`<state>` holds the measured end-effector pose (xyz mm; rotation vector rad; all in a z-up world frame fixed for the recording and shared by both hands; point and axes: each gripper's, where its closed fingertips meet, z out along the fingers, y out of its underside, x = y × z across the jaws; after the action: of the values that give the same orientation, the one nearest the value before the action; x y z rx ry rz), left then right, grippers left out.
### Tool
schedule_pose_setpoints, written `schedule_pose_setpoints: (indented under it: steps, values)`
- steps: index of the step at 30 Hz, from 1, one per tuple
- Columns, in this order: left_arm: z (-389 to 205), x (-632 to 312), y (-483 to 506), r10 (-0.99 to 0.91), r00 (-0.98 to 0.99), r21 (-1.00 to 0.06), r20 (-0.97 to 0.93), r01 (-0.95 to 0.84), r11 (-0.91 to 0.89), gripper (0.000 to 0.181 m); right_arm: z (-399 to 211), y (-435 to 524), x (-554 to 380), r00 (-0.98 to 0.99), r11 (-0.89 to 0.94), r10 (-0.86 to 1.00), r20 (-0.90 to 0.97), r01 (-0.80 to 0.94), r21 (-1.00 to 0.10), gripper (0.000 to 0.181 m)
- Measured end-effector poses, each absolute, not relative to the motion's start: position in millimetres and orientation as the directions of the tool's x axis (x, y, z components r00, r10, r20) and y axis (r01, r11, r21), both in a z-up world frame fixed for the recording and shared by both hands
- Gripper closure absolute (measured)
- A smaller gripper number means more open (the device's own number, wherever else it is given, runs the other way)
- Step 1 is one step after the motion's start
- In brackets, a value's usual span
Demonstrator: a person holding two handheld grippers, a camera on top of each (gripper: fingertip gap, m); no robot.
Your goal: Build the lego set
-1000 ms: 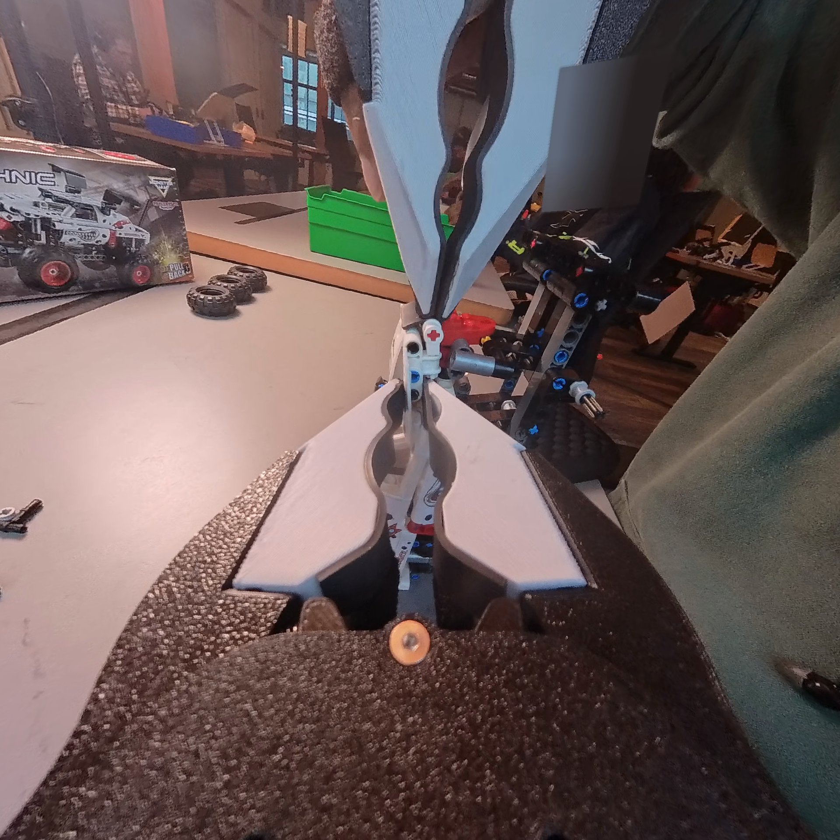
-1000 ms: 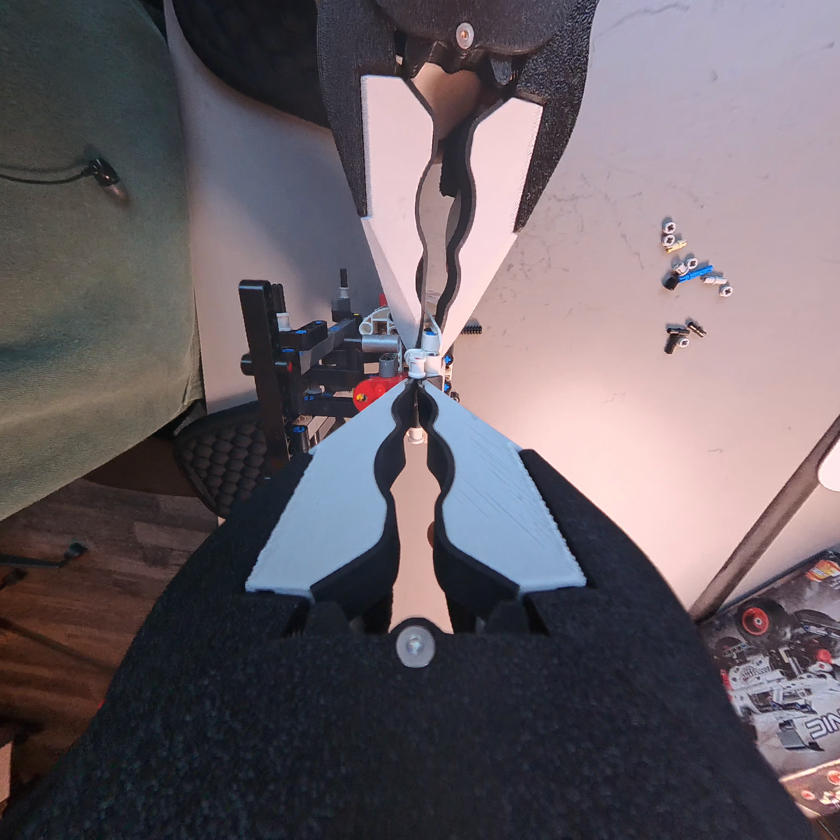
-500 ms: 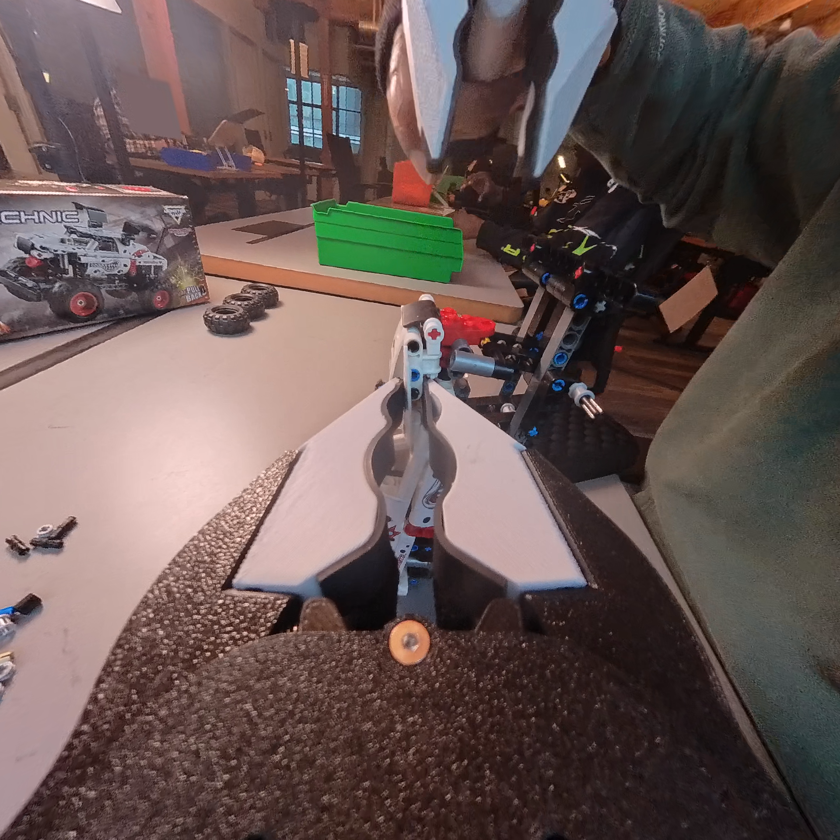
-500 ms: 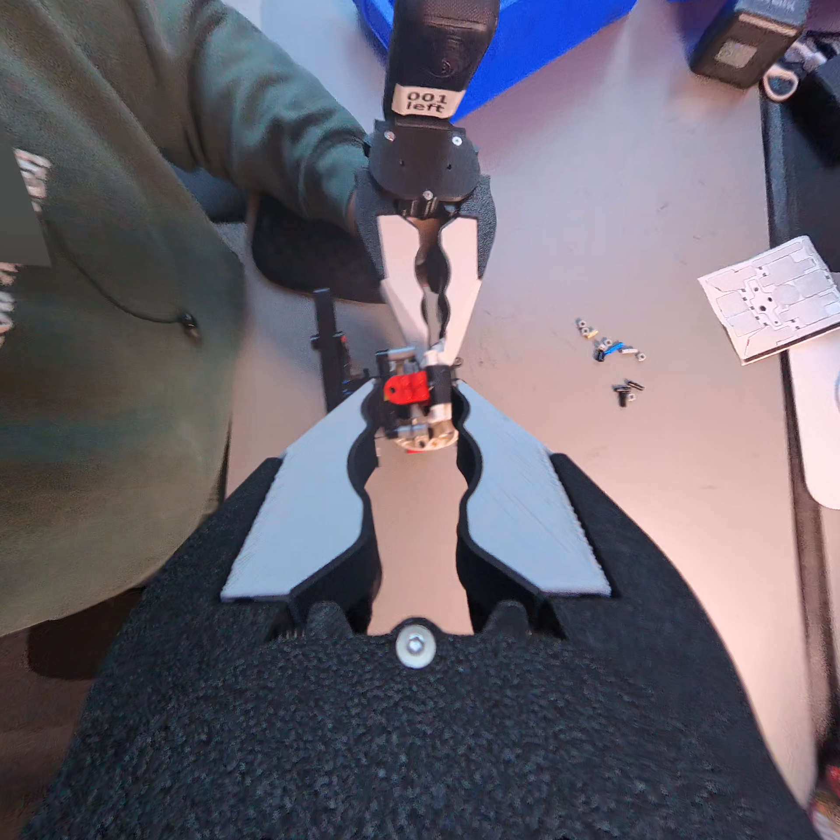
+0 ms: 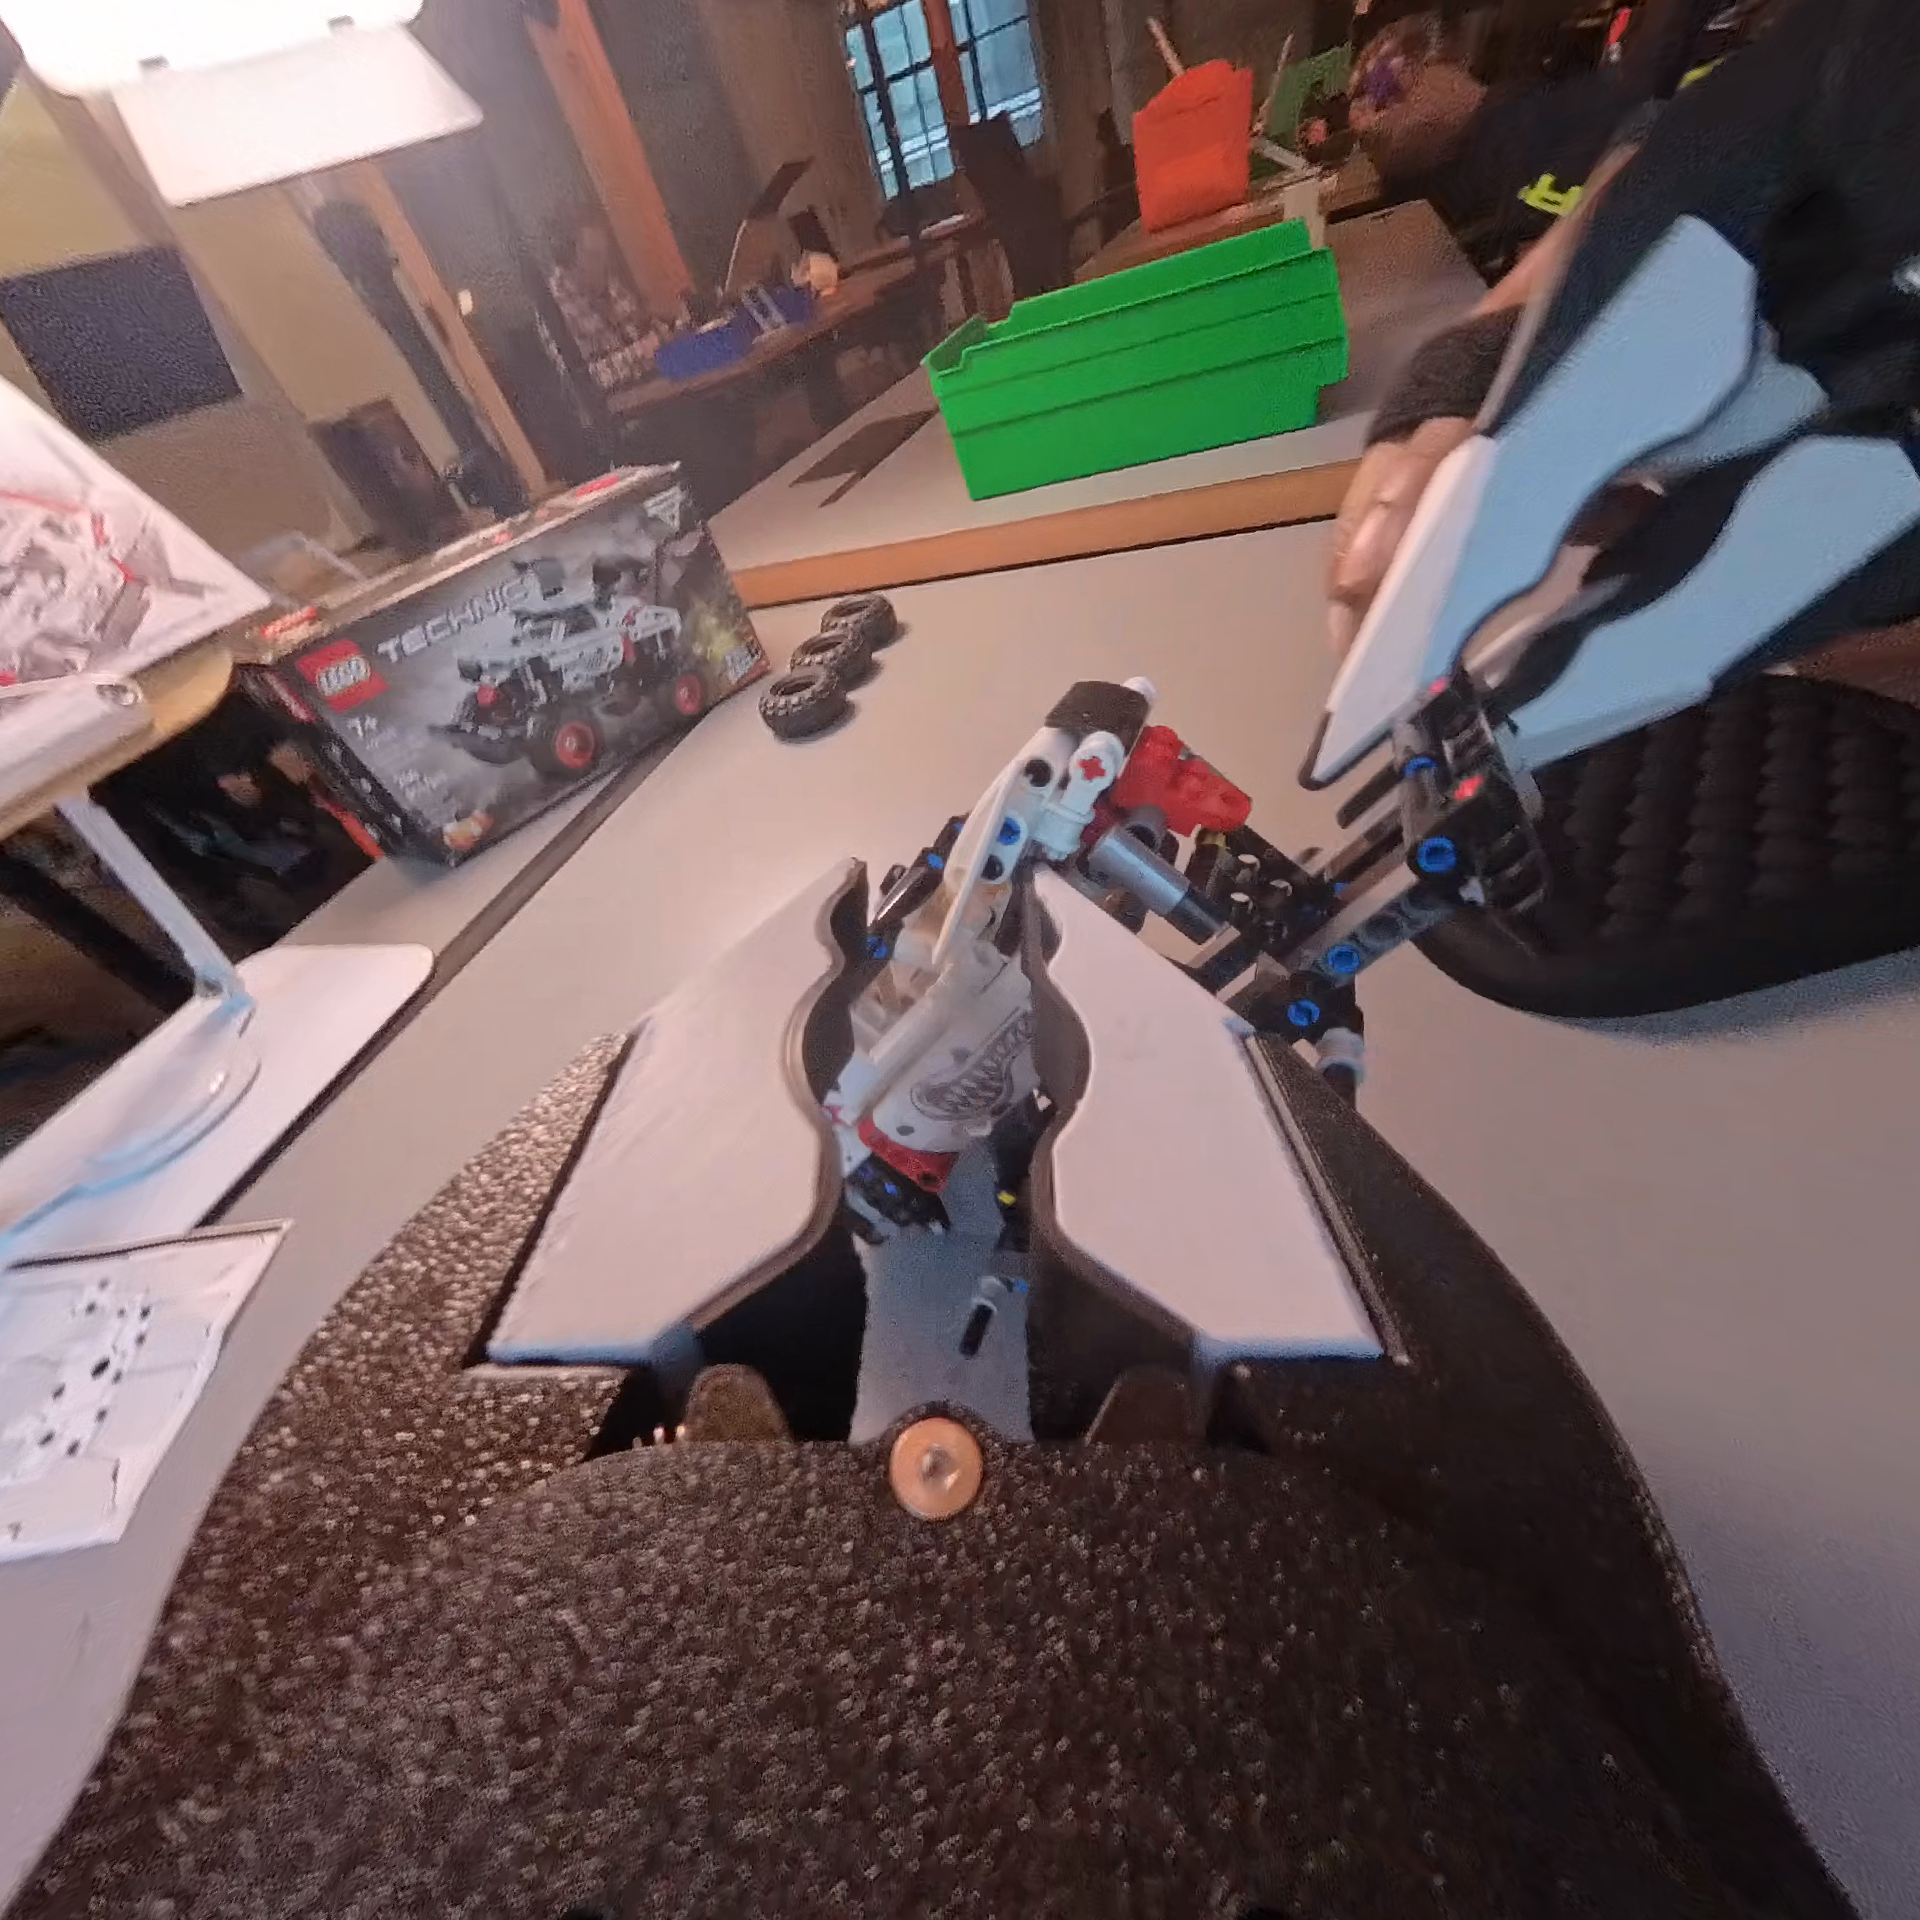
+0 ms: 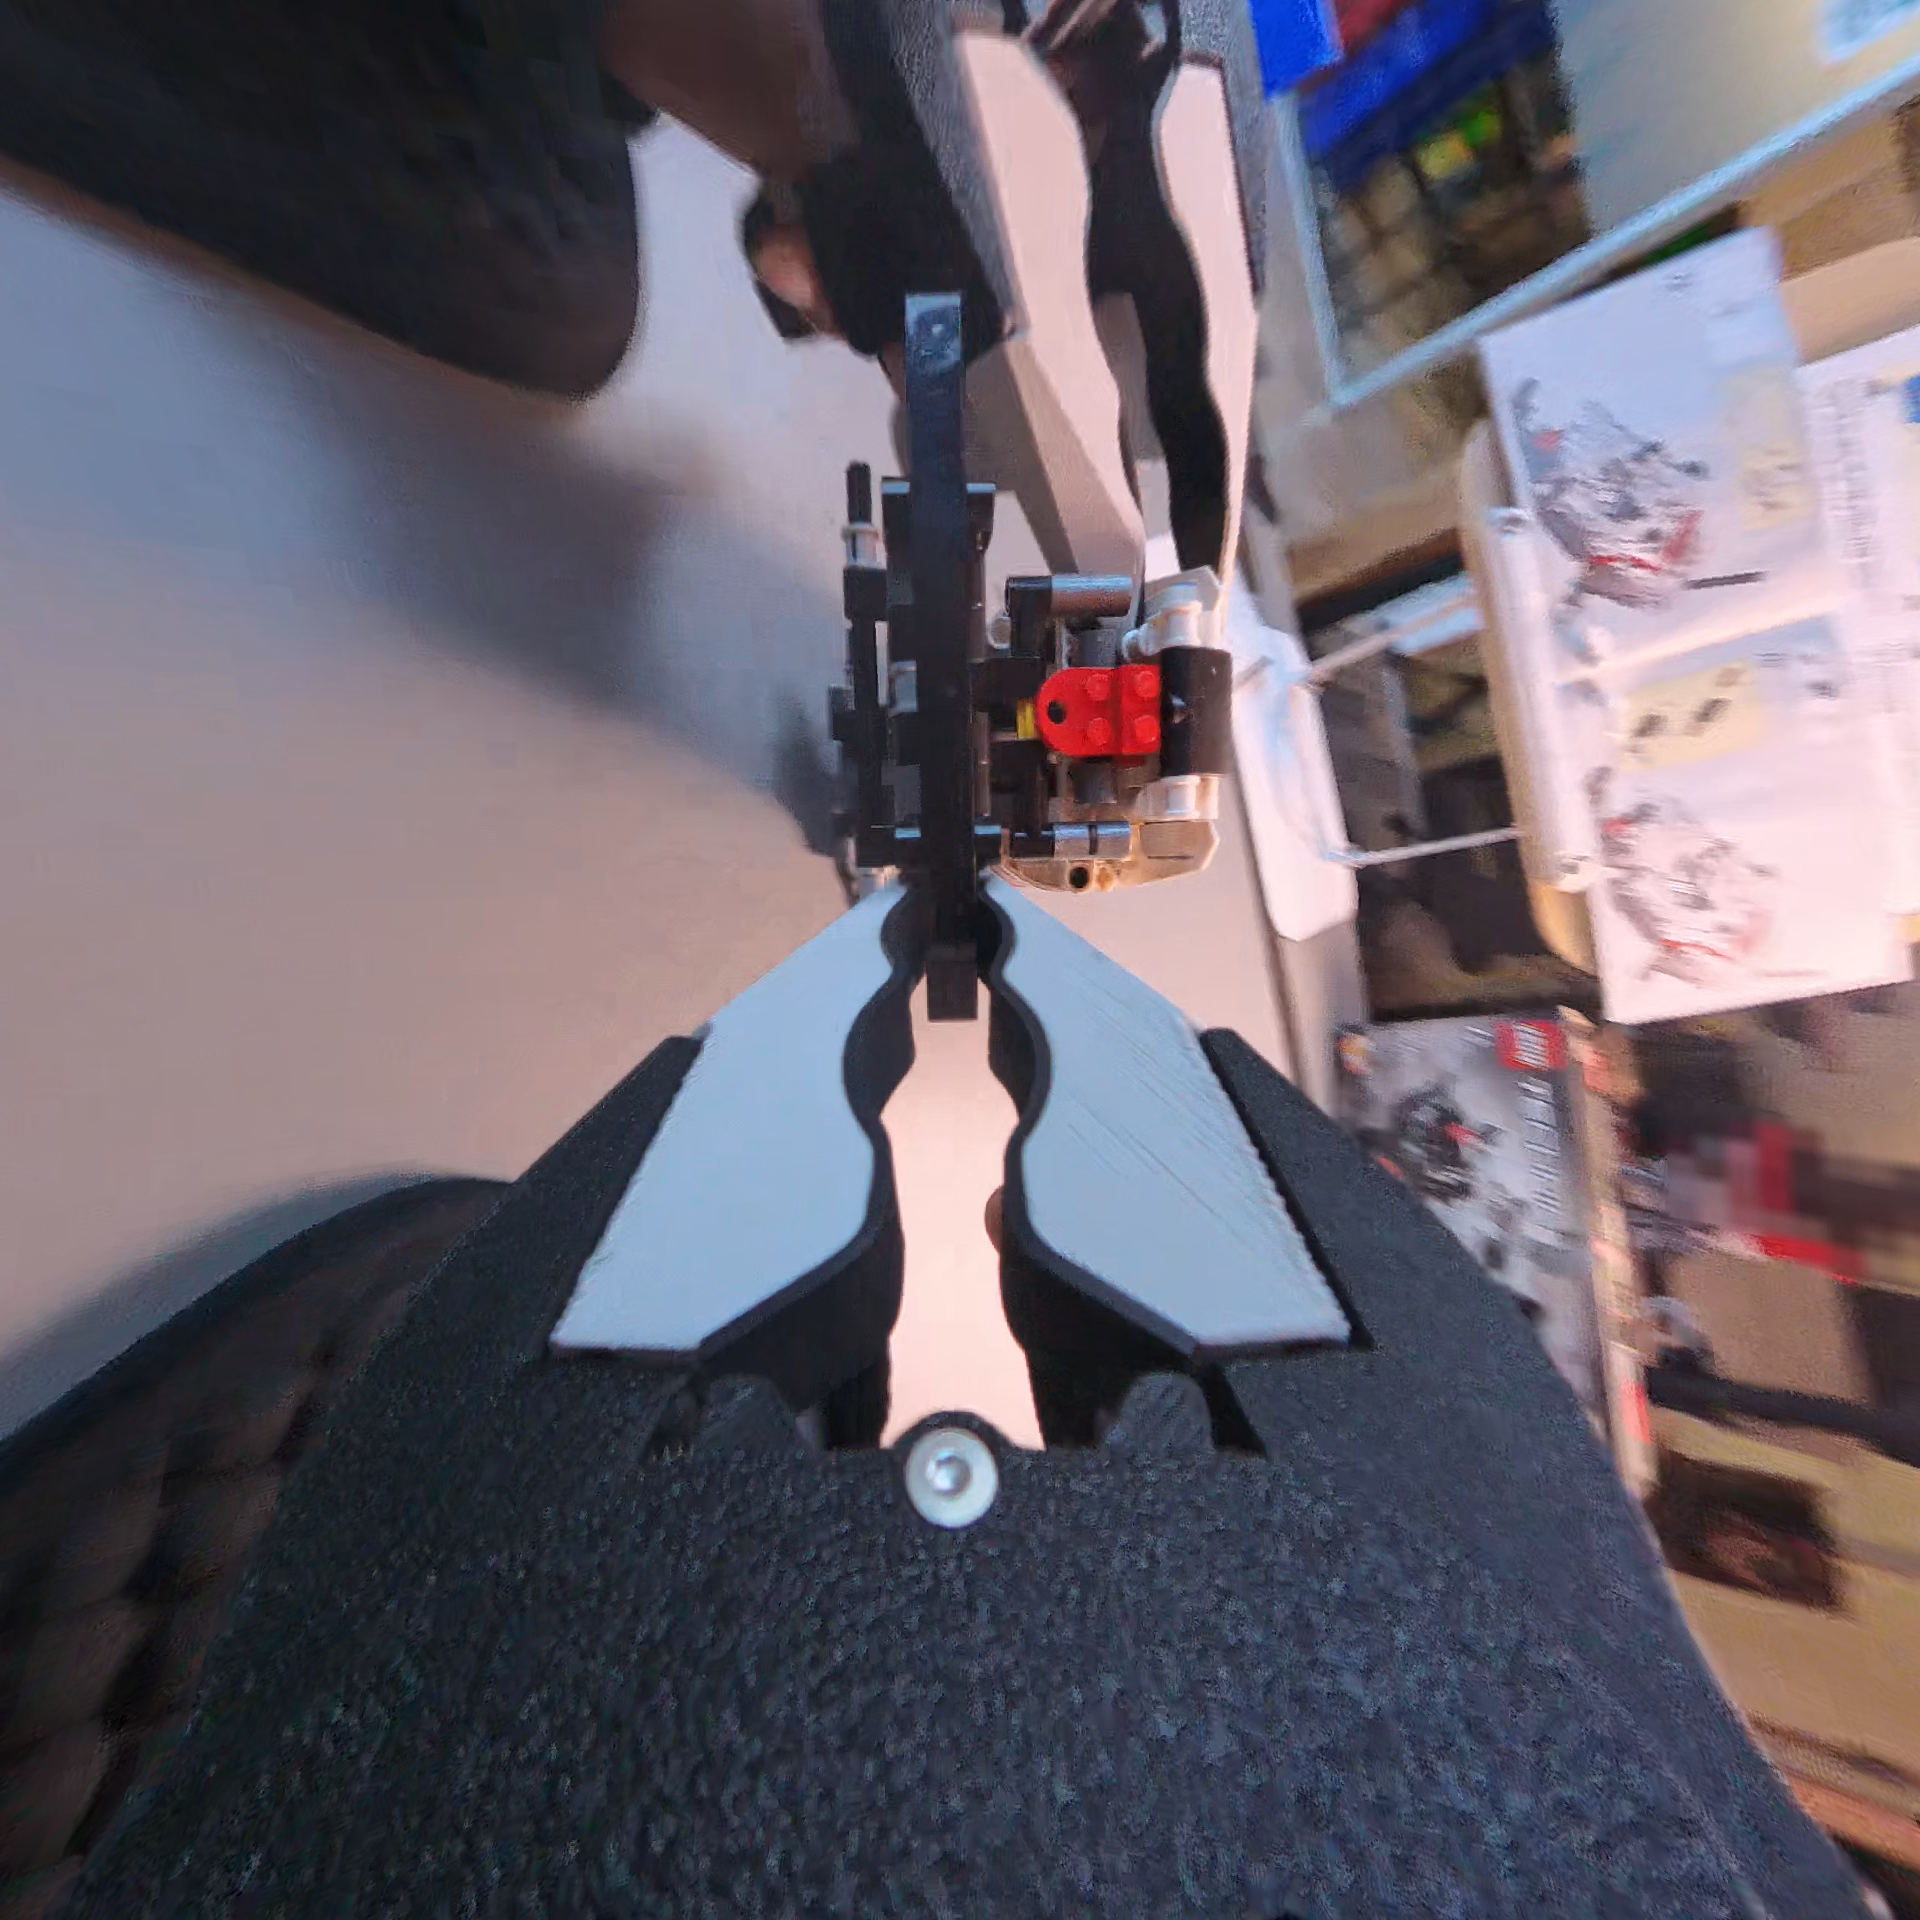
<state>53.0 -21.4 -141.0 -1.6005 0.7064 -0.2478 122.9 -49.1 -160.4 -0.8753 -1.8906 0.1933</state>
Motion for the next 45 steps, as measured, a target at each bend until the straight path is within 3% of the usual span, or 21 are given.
schedule_pose_setpoints:
  steps: [3,7,13,18,21,23,28,35,38,42,45]
  values:
    - [-153.2,28.7,-19.0,-0.574,0.818,-0.968,-0.051,-0.183,-0.174,0.137,-174.3,-51.2,104.7,-0.198,0.749,0.548,0.813,0.549,-0.372,0.176]
    - [-172.9,0.8,-29.3,-0.524,0.841,-0.948,0.133,-0.046,-0.314,0.141,-198.9,-60.8,73.5,-0.233,0.774,0.471,0.851,0.571,-0.273,0.176]
    - [-191.2,-23.8,-54.8,-0.449,0.889,-0.918,0.089,-0.101,-0.384,0.144,-246.3,-68.0,48.3,-0.330,0.780,0.478,0.814,0.585,-0.222,0.174]
    - [-197.6,-28.3,-82.2,-0.434,0.899,-0.910,0.062,-0.128,-0.395,0.145,-260.4,-76.7,50.1,-0.369,0.751,0.615,0.697,0.544,-0.374,0.163]
    - [-197.5,-27.5,-97.9,-0.434,0.895,-0.907,0.100,-0.097,-0.409,0.145,-253.9,-90.0,65.8,-0.395,0.588,0.809,0.435,0.546,-0.597,0.139]
    - [-196.3,-15.1,-105.9,-0.456,0.875,-0.905,0.161,-0.053,-0.422,0.144,-244.6,-93.4,75.1,-0.418,0.539,0.838,0.352,0.526,-0.658,0.131]
    - [-206.4,9.0,-103.1,-0.436,0.892,-0.865,0.120,-0.121,-0.486,0.135,-203.9,-74.1,79.4,-0.376,0.551,0.829,0.414,0.427,-0.717,0.142]
    - [-205.6,21.3,-59.7,-0.448,0.892,-0.844,0.066,-0.189,-0.502,0.128,-200.5,-27.6,37.4,-0.344,0.835,0.549,0.762,0.257,-0.486,0.149]
    - [-208.2,16.0,-48.0,-0.524,0.851,-0.826,-0.013,-0.304,-0.474,0.133,-205.9,-30.3,34.6,-0.323,0.894,0.444,0.836,0.227,-0.387,0.168]
    - [-207.7,25.6,-40.0,-0.709,0.705,-0.833,0.026,-0.377,-0.405,0.133,-205.3,-32.1,45.1,-0.280,0.906,0.386,0.879,0.296,-0.304,0.170]
    - [-205.7,28.8,-28.5,-0.785,0.618,-0.863,0.044,-0.372,-0.342,0.133,-204.8,-26.1,53.8,-0.193,0.815,0.407,0.893,0.518,-0.260,0.171]
